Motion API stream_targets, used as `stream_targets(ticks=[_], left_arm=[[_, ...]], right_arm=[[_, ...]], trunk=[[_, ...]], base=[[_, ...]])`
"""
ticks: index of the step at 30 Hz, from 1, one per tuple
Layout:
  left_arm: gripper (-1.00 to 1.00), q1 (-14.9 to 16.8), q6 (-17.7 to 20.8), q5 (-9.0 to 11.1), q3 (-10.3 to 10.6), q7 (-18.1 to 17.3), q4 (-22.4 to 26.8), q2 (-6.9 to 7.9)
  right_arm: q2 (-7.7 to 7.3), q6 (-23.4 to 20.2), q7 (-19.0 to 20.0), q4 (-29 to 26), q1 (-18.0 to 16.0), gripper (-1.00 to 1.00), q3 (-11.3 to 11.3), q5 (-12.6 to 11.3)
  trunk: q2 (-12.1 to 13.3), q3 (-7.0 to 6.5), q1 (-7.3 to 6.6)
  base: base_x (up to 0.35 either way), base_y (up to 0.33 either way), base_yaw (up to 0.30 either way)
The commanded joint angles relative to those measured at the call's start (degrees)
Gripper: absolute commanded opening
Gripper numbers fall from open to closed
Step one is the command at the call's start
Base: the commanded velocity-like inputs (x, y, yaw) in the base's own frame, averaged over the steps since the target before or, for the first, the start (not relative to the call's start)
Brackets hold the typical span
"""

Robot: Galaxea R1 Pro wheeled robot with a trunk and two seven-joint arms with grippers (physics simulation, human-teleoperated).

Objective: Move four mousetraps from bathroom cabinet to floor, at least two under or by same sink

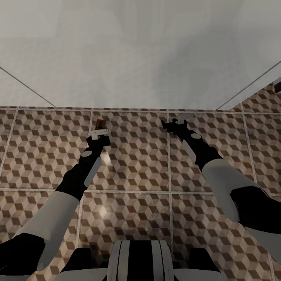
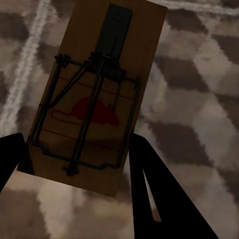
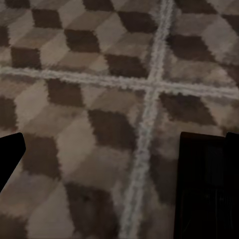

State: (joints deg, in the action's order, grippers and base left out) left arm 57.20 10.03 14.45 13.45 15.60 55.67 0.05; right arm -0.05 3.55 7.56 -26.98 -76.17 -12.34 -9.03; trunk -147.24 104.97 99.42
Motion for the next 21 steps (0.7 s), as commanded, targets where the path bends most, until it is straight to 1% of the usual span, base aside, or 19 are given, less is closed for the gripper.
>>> stream_targets(ticks=[1,11,13,17,21], left_arm=[[-1.0,0.02,0.26,0.27,0.19,0.48,0.06,0.04],[-1.0,0.02,0.97,0.08,0.18,0.41,-0.63,-0.07],[-1.0,0.02,2.12,0.07,0.15,0.42,-0.68,-0.15],[-1.0,0.29,5.71,-0.01,0.1,0.47,-0.57,-0.27],[-1.0,1.21,6.75,-0.01,0.09,0.48,-0.63,-0.3]], right_arm=[[-0.03,0.23,0.09,0.08,-0.04,1.0,-0.23,-0.58],[0.01,0.23,0.09,0.08,-0.03,1.0,-0.23,-0.59],[0.01,0.23,0.09,0.08,-0.03,1.0,-0.23,-0.6],[0.05,0.23,0.09,0.08,-0.03,1.0,-0.23,-0.62],[0.05,0.23,0.09,0.08,-0.03,1.0,-0.23,-0.6]], trunk=[[-0.01,0.03,-0.01],[-0.01,0.03,-0.01],[-0.01,0.03,-0.01],[-0.01,0.03,-0.01],[-0.01,0.03,-0.01]], base=[[0.0,0.0,0.0],[0.0,0.0,0.0],[0.0,0.0,0.0],[0.0,0.0,0.0],[0.0,0.0,0.0]])
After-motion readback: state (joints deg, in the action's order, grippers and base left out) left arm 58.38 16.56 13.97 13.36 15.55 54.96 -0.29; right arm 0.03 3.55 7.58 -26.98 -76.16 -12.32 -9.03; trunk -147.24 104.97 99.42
